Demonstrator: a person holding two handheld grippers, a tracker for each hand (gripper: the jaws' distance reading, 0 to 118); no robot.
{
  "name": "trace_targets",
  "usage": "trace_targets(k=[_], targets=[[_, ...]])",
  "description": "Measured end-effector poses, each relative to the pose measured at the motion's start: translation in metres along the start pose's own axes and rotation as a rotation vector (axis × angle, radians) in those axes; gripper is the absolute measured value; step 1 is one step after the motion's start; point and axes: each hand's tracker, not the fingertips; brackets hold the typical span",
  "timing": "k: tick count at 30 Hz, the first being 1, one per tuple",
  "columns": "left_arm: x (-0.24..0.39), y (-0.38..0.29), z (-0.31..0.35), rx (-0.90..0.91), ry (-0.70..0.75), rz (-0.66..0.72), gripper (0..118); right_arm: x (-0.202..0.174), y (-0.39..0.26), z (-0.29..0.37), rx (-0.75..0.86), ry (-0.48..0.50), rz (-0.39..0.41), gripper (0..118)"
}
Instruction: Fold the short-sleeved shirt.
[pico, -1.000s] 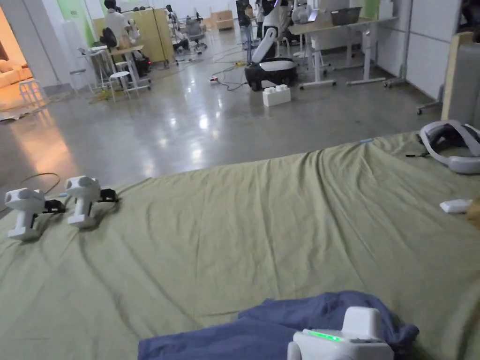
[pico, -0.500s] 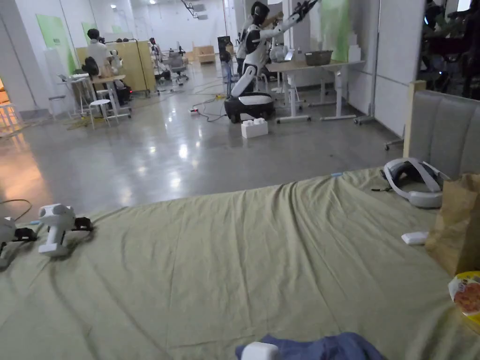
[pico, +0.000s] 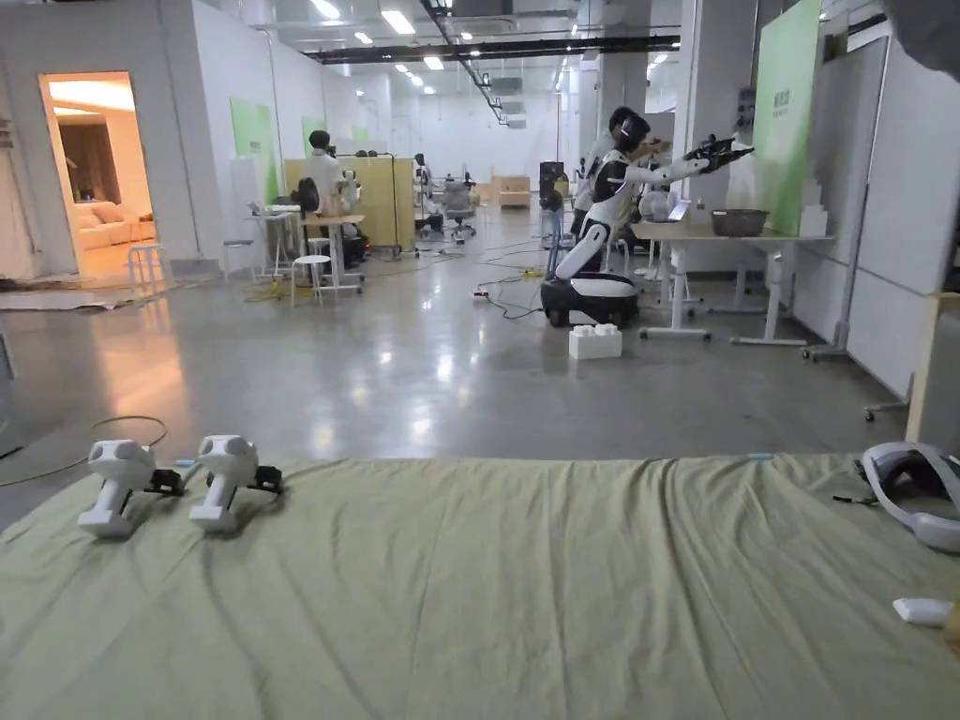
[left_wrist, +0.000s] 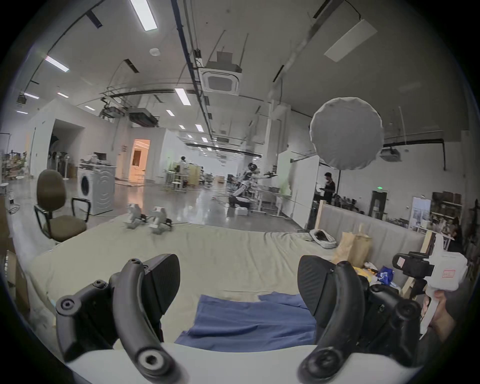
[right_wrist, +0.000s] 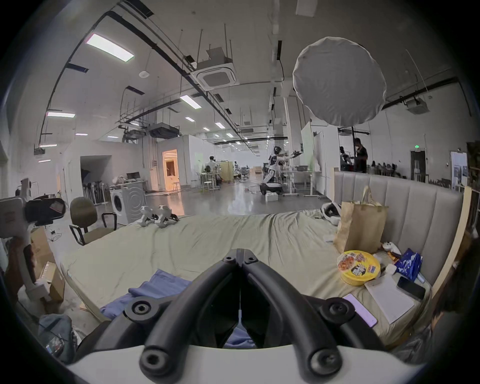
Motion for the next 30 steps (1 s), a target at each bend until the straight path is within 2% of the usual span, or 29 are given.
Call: trace_targets(k=[3, 4, 6, 8, 10, 13, 14, 17, 18, 19, 22, 26, 30], targets=[[-0.001, -0.003, 0.014, -0.001, 0.072, -0.010, 102, -0.002, 0.004, -0.001, 0.024, -0.051, 0.012, 2], [0.000, -0.004, 0.016, 0.000, 0.088, -0.018, 102, -0.003, 0.004, -0.001, 0.058, -0.102, 0.028, 2], [0.001, -0.005, 0.020, 0.001, 0.094, -0.025, 102, -0.007, 0.002, -0.004, 0.107, -0.272, 0.041, 2], [0.005, -0.008, 0.024, 0.008, 0.096, -0.049, 102, -0.001, 0.002, -0.008, 0.033, -0.275, -0.042, 3], [0.009, -0.010, 0.025, 0.024, 0.076, -0.072, 102, 0.010, -0.003, -0.012, -0.007, -0.263, -0.164, 3], [0.013, -0.009, 0.022, 0.033, 0.058, -0.074, 102, 0.019, -0.010, 0.000, 0.038, -0.192, -0.277, 3], [0.014, -0.008, 0.020, 0.028, 0.058, -0.071, 102, 0.017, -0.008, 0.002, 0.019, -0.217, -0.236, 3], [0.015, -0.009, 0.015, 0.019, 0.064, -0.061, 102, 0.007, -0.005, 0.003, -0.033, -0.207, -0.008, 2], [0.016, -0.009, 0.013, 0.013, 0.067, -0.058, 102, 0.002, -0.002, 0.002, -0.037, -0.214, 0.030, 2], [0.015, -0.010, 0.011, 0.003, 0.067, -0.055, 102, 0.000, -0.001, 0.002, -0.039, -0.210, 0.039, 2], [0.016, -0.012, 0.008, -0.008, 0.063, -0.048, 102, 0.002, 0.004, 0.001, -0.041, -0.098, -0.041, 2], [0.016, -0.012, 0.003, -0.038, 0.067, -0.060, 102, -0.002, 0.004, -0.005, -0.041, -0.085, 0.029, 2], [0.015, -0.011, 0.004, -0.040, 0.077, -0.065, 102, -0.001, 0.003, -0.007, -0.052, -0.051, 0.006, 2]])
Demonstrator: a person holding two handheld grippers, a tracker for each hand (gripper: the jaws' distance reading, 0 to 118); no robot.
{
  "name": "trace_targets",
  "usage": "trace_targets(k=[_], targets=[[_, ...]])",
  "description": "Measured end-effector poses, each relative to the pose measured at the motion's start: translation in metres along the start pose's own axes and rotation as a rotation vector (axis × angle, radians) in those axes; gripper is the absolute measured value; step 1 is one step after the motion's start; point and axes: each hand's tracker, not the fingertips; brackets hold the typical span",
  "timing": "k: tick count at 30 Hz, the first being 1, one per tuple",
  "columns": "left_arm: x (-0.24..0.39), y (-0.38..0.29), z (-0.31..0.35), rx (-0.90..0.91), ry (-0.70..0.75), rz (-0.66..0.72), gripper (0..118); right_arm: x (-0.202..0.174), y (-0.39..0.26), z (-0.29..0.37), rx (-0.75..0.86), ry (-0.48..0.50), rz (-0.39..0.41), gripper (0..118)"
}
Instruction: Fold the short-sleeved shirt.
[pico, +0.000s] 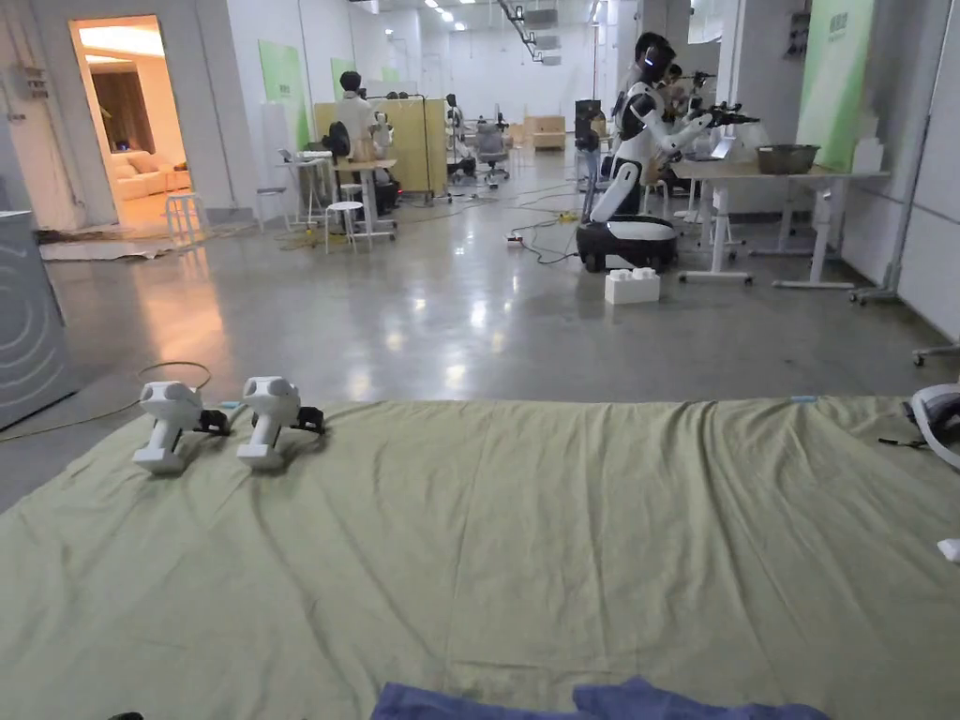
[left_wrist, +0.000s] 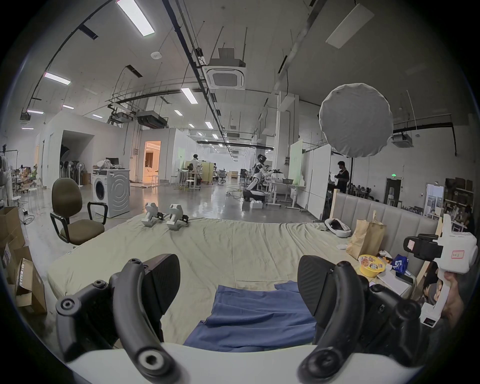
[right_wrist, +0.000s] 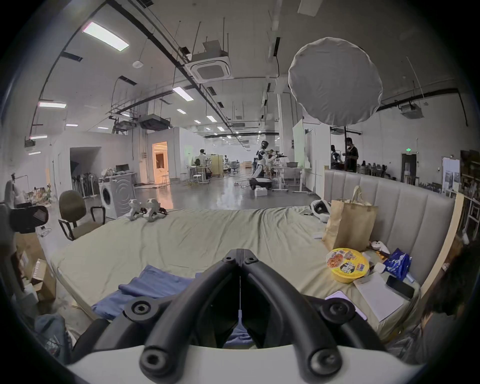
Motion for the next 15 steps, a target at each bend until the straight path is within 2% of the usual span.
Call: trace_targets(k=[3, 7, 10, 12, 13, 14, 15], targets=[[-0.003, 0.001, 0.001, -0.003, -0.002, 0.012, 102, -0.001, -0.001, 0.000, 0.004, 0.006, -0.004, 2], [-0.004, 0.001, 0.003, -0.008, 0.004, 0.004, 100, -0.003, 0.000, 0.003, 0.011, 0.006, 0.030, 2], [-0.003, 0.002, 0.008, 0.013, 0.020, -0.019, 94, -0.002, 0.001, 0.010, 0.029, 0.015, 0.043, 2], [-0.003, 0.004, 0.011, 0.029, 0.027, -0.035, 73, -0.002, 0.003, 0.012, 0.036, 0.013, 0.051, 2], [-0.003, 0.005, 0.011, 0.028, 0.026, -0.038, 49, -0.002, 0.004, 0.012, 0.039, 0.011, 0.056, 2], [-0.003, 0.006, 0.011, 0.028, 0.022, -0.039, 18, -0.002, 0.006, 0.013, 0.043, 0.008, 0.057, 2], [-0.003, 0.005, 0.012, 0.032, 0.027, -0.040, 2, -0.002, 0.007, 0.014, 0.045, 0.007, 0.056, 2]])
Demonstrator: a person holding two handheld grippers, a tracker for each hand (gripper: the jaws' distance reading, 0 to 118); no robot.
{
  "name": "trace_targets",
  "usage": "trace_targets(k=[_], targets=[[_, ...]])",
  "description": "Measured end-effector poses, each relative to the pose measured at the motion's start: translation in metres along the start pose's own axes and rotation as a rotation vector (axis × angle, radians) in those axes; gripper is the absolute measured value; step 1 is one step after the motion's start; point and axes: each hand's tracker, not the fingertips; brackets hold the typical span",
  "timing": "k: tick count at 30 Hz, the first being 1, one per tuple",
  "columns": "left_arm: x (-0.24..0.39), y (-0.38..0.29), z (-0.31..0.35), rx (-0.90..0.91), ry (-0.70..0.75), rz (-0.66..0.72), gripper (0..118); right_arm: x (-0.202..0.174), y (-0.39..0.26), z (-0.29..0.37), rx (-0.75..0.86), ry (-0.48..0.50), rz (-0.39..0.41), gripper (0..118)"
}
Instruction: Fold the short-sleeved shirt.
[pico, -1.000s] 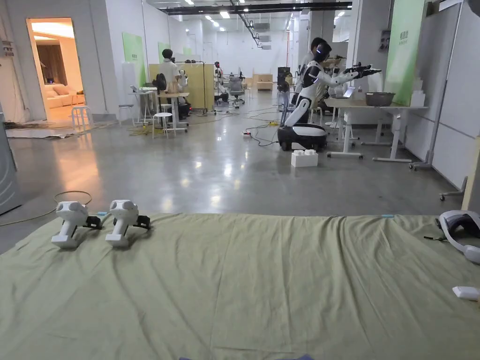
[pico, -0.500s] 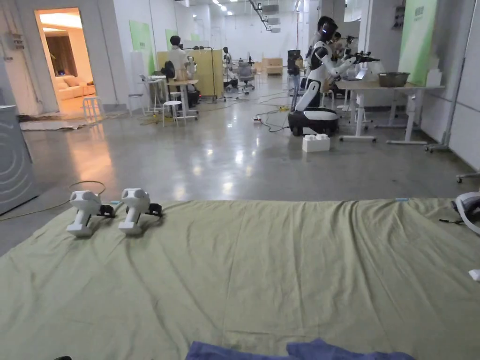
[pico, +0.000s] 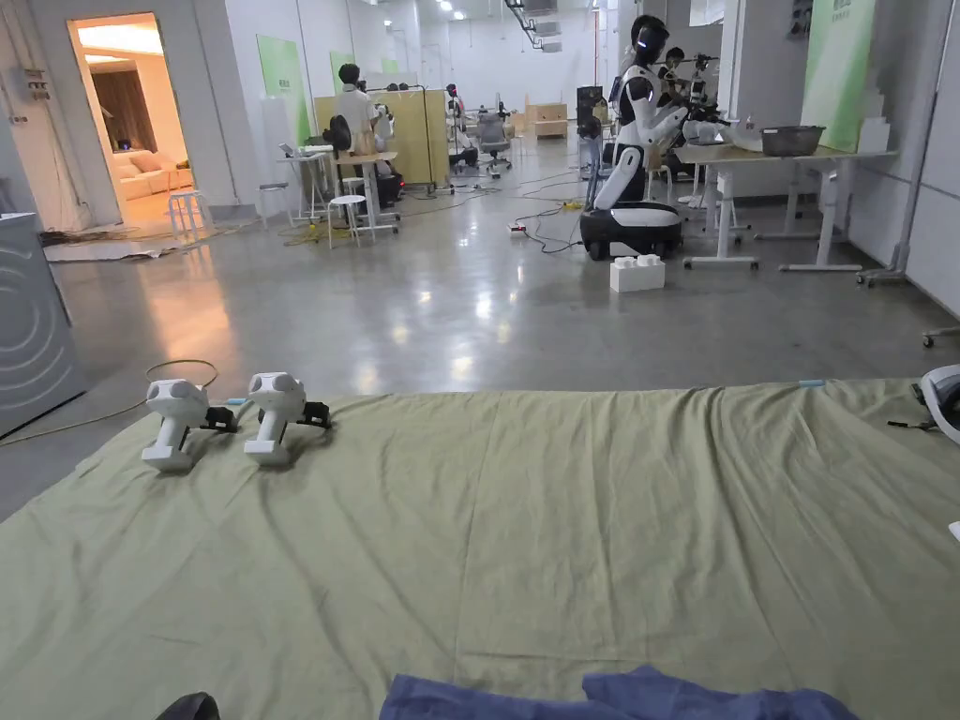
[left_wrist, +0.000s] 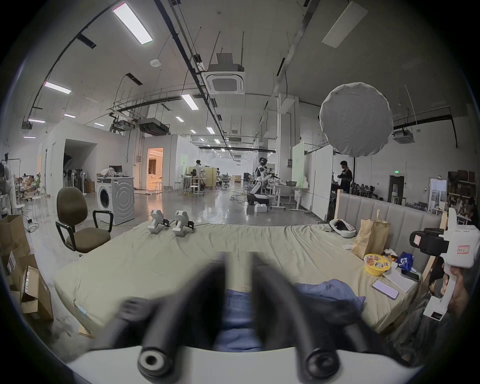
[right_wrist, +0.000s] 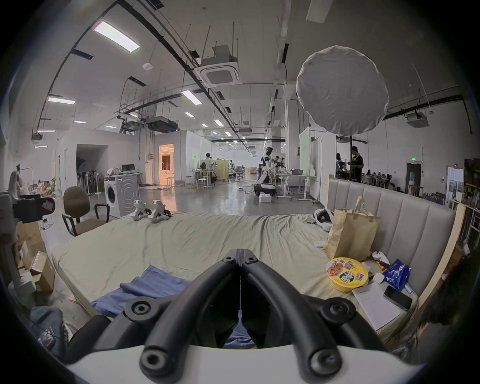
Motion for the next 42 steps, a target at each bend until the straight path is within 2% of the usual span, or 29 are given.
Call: trace_targets(k=[11, 16, 21, 24, 27, 30, 31, 32, 33, 34, 36, 38, 39, 42], targets=[[-0.004, 0.005, 0.006, 0.021, 0.008, -0.010, 2, 0.006, 0.009, 0.004, 0.045, -0.013, -0.051, 2], [-0.003, 0.007, 0.006, 0.008, 0.001, -0.030, 2, 0.000, 0.012, 0.002, 0.051, -0.013, -0.026, 2], [-0.007, 0.004, -0.007, -0.036, -0.023, 0.041, 2, 0.000, 0.008, -0.003, 0.041, 0.001, -0.033, 2], [-0.014, -0.006, -0.031, -0.107, -0.067, 0.080, 2, 0.000, 0.000, -0.009, 0.012, 0.007, -0.046, 2], [-0.028, -0.027, -0.087, -0.226, -0.151, 0.152, 2, 0.003, -0.013, -0.018, -0.037, 0.015, -0.072, 2], [-0.032, -0.051, -0.152, -0.381, -0.221, 0.163, 2, 0.009, -0.027, -0.025, -0.082, 0.018, -0.088, 2], [-0.033, -0.061, -0.178, -0.424, -0.249, 0.183, 8, 0.011, -0.032, -0.027, -0.102, 0.013, -0.091, 2], [-0.032, -0.070, -0.203, -0.475, -0.242, 0.190, 31, 0.014, -0.037, -0.030, -0.124, 0.007, -0.099, 2], [-0.032, -0.080, -0.230, -0.533, -0.246, 0.201, 74, 0.017, -0.042, -0.032, -0.146, 0.008, -0.110, 2], [-0.029, -0.089, -0.257, -0.610, -0.259, 0.225, 98, 0.020, -0.047, -0.034, -0.163, 0.006, -0.120, 2], [-0.028, -0.111, -0.297, -0.645, -0.252, 0.214, 95, 0.026, -0.057, -0.039, -0.202, -0.010, -0.134, 2], [-0.025, -0.136, -0.342, -0.735, -0.159, 0.131, 95, 0.034, -0.068, -0.042, -0.239, -0.039, -0.135, 2], [-0.025, -0.147, -0.359, -0.767, -0.157, 0.083, 95, 0.037, -0.072, -0.043, -0.255, -0.052, -0.138, 2], [-0.032, -0.178, -0.397, -0.864, -0.092, 0.087, 95, 0.047, -0.085, -0.047, -0.308, -0.086, -0.152, 2]])
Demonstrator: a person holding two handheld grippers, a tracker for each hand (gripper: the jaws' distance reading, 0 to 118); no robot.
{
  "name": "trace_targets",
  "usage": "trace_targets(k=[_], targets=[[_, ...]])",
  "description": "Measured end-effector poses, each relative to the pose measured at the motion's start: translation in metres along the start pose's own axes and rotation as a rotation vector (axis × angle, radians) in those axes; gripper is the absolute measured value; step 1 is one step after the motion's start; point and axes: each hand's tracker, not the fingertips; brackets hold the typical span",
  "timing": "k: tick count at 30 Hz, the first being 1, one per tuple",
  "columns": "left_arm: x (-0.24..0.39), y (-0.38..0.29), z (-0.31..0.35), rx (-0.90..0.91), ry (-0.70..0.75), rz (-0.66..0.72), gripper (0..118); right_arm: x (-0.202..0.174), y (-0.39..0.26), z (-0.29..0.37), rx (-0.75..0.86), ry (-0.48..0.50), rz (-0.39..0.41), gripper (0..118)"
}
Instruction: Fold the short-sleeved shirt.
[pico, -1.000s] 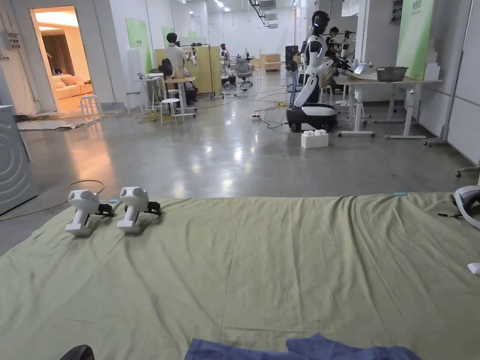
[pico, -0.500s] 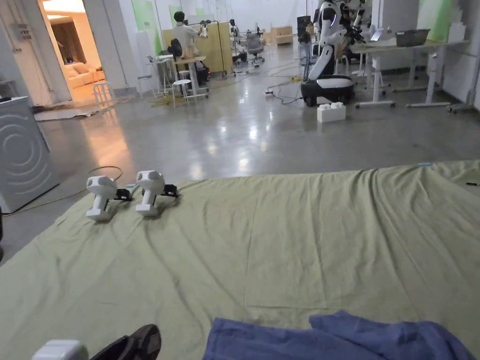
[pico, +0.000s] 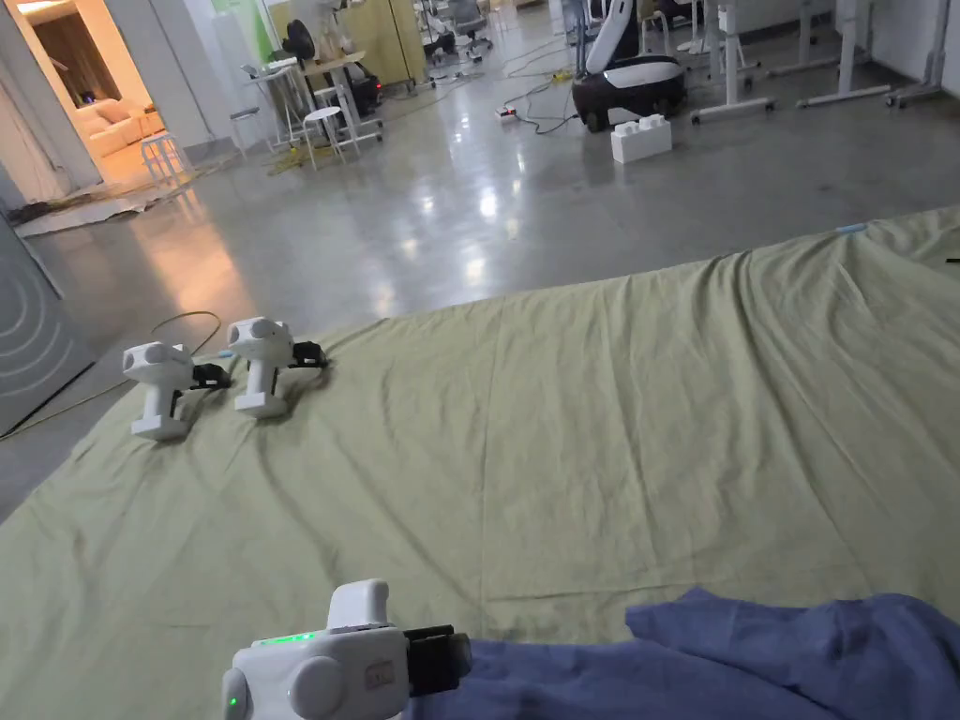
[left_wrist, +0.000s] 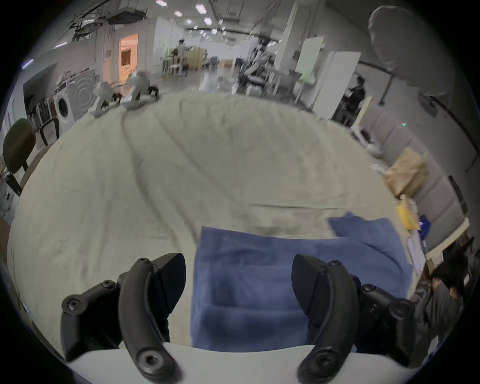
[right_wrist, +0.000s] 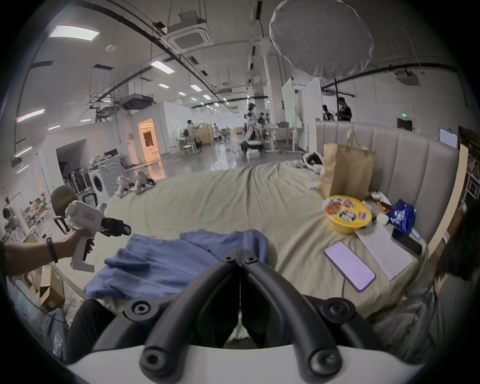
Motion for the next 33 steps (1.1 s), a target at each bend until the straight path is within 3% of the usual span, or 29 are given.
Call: trace_targets(k=[6, 10, 13, 14, 16, 17, 20, 24, 26, 28, 29, 33], targets=[[0.001, 0.002, -0.035, -0.039, -0.010, 0.025, 92, 0.016, -0.014, -0.015, -0.088, -0.037, -0.026, 2], [0.005, 0.000, -0.048, -0.102, 0.072, -0.014, 79, 0.015, -0.018, -0.017, -0.110, -0.042, 0.000, 2], [0.013, -0.002, -0.045, -0.090, 0.099, -0.097, 65, 0.011, -0.020, -0.018, -0.117, -0.034, 0.010, 2], [0.017, -0.002, -0.046, -0.091, 0.121, -0.121, 57, 0.010, -0.021, -0.019, -0.121, -0.028, 0.008, 2], [0.024, 0.000, -0.046, -0.095, 0.149, -0.178, 28, 0.010, -0.021, -0.025, -0.134, -0.018, 0.003, 2], [0.028, 0.001, -0.048, -0.112, 0.170, -0.196, 22, 0.009, -0.020, -0.028, -0.138, -0.016, 0.003, 2], [0.037, 0.001, -0.055, -0.135, 0.195, -0.257, 11, 0.010, -0.013, -0.038, -0.145, -0.011, 0.000, 2], [0.036, 0.006, -0.068, -0.169, 0.186, -0.217, 7, 0.014, 0.010, -0.068, -0.151, 0.014, 0.015, 4], [0.041, 0.010, -0.066, -0.176, 0.198, -0.205, 6, 0.018, 0.024, -0.095, -0.154, 0.029, 0.039, 37], [0.045, 0.009, -0.056, -0.162, 0.194, -0.241, 6, 0.023, 0.042, -0.132, -0.208, 0.050, 0.056, 88], [0.045, 0.010, -0.048, -0.149, 0.187, -0.244, 6, 0.027, 0.046, -0.155, -0.236, 0.078, 0.052, 99], [0.034, 0.003, -0.058, -0.163, 0.129, -0.200, 5, 0.042, 0.058, -0.254, -0.359, 0.119, 0.001, 100]])
